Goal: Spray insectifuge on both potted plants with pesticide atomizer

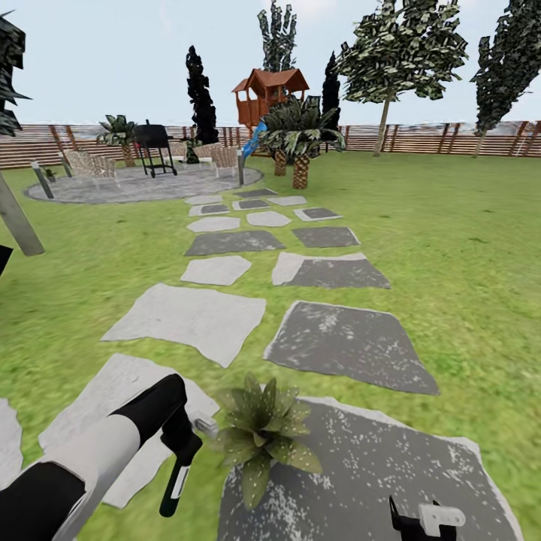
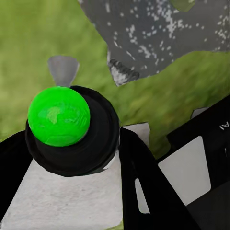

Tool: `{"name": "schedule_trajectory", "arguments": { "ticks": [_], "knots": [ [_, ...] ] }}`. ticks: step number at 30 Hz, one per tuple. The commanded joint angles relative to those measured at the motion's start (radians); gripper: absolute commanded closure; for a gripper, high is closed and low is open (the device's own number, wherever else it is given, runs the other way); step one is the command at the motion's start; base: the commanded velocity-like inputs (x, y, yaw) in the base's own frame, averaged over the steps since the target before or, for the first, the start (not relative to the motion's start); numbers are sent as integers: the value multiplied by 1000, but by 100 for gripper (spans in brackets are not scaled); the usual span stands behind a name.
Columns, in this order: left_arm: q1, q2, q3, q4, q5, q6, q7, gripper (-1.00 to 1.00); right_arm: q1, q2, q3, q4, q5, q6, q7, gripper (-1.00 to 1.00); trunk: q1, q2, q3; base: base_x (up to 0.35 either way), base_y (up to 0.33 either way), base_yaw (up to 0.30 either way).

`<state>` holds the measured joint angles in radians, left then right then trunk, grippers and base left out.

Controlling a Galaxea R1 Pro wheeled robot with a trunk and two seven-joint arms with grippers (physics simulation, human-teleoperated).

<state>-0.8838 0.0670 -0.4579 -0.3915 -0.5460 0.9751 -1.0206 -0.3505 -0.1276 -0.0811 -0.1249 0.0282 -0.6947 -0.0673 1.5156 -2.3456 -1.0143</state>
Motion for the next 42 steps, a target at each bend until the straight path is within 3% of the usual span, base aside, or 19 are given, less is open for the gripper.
{"name": "schedule_trajectory", "arguments": {
  "ticks": [1, 11, 19, 35, 42],
  "knots": [
    [1, 0, -3, 0, -9, 3, -10, 100, 0, 0, -6, 1, 3, -3, 1, -100, 0, 0, -1, 71, 0, -3],
    [12, 0, -5, -11, -12, 5, -11, 100, -1, 0, -6, 1, 3, -3, 1, -100, 0, 0, -1, 5, 0, 0],
    [12, -1, -7, -16, -14, 3, -10, 100, 0, 0, -6, 1, 4, -3, 1, -100, 0, 0, -1, -267, 102, -24],
    [-1, -3, -5, -18, -14, 8, -9, 100, 0, 0, -6, 1, 3, -3, 1, -100, 0, 0, -1, -33, 308, -286],
    [-5, -3, -4, -19, -14, 6, -7, 100, -1, 0, -6, 1, 4, -3, 1, -100, 0, 0, -1, 0, 105, -47]
  ]
}}
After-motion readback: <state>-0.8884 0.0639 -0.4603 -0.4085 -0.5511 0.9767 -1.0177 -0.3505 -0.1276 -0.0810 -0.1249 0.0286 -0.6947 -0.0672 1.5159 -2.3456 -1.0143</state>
